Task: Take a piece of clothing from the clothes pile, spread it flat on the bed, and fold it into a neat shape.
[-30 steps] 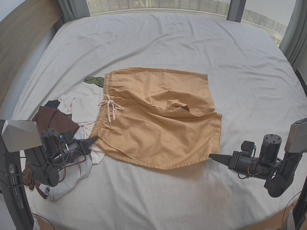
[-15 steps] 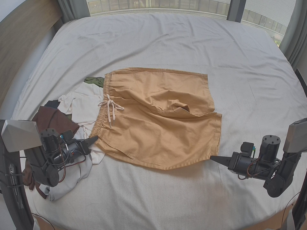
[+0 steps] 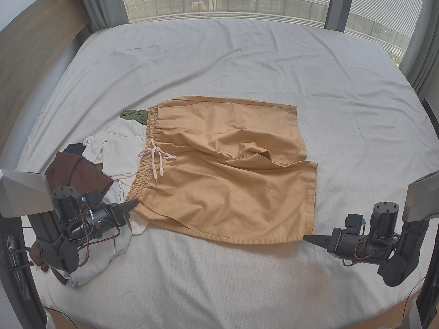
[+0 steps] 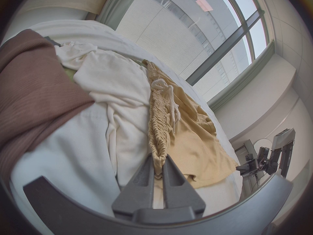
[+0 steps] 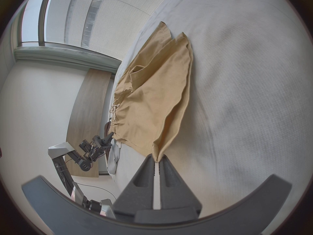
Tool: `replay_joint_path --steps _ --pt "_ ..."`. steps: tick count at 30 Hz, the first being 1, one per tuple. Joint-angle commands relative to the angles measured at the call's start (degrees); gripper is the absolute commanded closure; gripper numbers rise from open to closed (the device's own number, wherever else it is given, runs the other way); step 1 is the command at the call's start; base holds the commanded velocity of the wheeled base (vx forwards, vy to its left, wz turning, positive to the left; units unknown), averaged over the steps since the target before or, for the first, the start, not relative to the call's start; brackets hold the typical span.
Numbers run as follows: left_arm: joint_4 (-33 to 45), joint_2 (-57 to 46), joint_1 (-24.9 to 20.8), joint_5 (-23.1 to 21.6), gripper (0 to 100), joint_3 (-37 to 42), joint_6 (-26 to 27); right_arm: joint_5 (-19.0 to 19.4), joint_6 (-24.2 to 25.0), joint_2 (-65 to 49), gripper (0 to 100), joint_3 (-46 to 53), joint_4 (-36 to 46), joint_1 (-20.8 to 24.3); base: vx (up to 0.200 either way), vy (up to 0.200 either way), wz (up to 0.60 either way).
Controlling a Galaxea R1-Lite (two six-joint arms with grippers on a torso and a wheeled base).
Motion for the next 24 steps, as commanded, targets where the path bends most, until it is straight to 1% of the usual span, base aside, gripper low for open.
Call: replay_joint_path --steps 1,3,7,13,17,20,22,24 --pt "0.06 -3.41 -0.79 -0.44 100 5.51 -0.03 -0.04 -1.71 1.42 100 2.12 0.08 -1.07 0.0 0.0 0.0" --pt "0.15 -3.49 -1.14 -1.41 100 6.74 -0.12 0.05 -2.76 1.77 100 2.83 0.17 -1.33 0.0 0.0 0.0" --pt "0.15 -2.79 -2.37 -1.5 100 8.06 -0.03 0.05 -3.91 2.38 100 4.67 0.61 -1.51 0.0 0.0 0.0" --pt "0.15 -2.18 -2.29 -1.67 100 10.17 0.14 0.05 -7.86 3.88 100 7.05 0.52 -2.04 0.0 0.0 0.0" --pt "0.15 -2.18 -2.2 -1.67 100 11.75 0.32 0.05 -8.12 3.88 100 7.22 0.52 -2.65 0.0 0.0 0.0" --pt "0.15 -2.26 -1.85 -2.64 100 12.98 0.67 -0.04 -8.21 3.88 100 8.01 0.52 -3.0 0.0 0.0 0.0" --pt "0.23 -2.26 -1.76 -3.52 100 13.95 1.29 0.05 -8.56 3.97 100 8.8 0.52 -3.0 0.0 0.0 0.0" --pt "0.23 -2.09 -1.76 -3.69 100 15.62 3.13 0.05 -10.5 4.85 100 9.77 0.34 -3.0 0.0 0.0 0.0"
